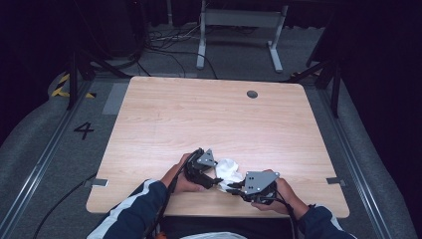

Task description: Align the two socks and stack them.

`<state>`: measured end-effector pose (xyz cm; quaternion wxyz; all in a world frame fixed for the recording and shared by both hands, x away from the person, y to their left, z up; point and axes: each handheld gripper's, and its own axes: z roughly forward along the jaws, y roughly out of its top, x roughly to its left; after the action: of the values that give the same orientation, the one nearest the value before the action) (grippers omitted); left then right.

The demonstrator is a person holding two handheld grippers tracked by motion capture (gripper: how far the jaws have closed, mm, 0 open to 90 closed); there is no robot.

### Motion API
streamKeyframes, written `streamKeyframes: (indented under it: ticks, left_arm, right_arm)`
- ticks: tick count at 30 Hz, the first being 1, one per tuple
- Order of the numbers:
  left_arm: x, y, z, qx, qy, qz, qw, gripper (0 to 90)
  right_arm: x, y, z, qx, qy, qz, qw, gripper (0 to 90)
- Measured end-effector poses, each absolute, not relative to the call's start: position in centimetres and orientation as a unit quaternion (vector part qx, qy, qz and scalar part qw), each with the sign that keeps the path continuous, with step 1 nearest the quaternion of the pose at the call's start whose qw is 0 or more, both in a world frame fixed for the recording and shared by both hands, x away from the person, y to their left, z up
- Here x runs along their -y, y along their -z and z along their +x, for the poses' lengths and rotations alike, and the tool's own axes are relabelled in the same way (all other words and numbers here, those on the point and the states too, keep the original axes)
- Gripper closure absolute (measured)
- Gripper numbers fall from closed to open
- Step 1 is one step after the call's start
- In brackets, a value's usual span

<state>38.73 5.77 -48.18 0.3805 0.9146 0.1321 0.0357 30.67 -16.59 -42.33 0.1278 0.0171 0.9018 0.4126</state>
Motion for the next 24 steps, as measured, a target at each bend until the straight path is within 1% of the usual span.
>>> streamKeyframes:
  ticks: [8,12,14,17,22,24]
  left_arm:
    - [-6.1,48.1,39.0,-0.13,-0.028,0.915,0.382,33.1]
    - [-6.8,47.9,39.4,-0.153,-0.028,0.909,0.386,30.3]
    - [-7.3,47.6,39.6,-0.155,-0.039,0.908,0.388,30.4]
    - [-7.6,47.3,40.0,-0.179,-0.045,0.896,0.403,30.1]
    - [-7.3,47.9,40.7,-0.188,-0.054,0.904,0.381,29.2]
    - [-7.2,48.1,40.7,-0.175,-0.061,0.911,0.369,28.8]
  right_arm:
    - [16.4,42.1,31.9,-0.897,-0.417,0.034,0.14,83.8]
    - [16.3,42.2,32.4,-0.898,-0.415,0.04,0.142,83.8]
    - [16.4,42.2,32.5,-0.897,-0.416,0.04,0.142,83.8]
    - [16.4,42.2,32.6,-0.897,-0.418,0.042,0.141,83.8]
    - [16.3,42.2,32.8,-0.896,-0.42,0.043,0.141,83.7]
    - [16.3,42.1,32.9,-0.894,-0.421,0.046,0.145,83.7]
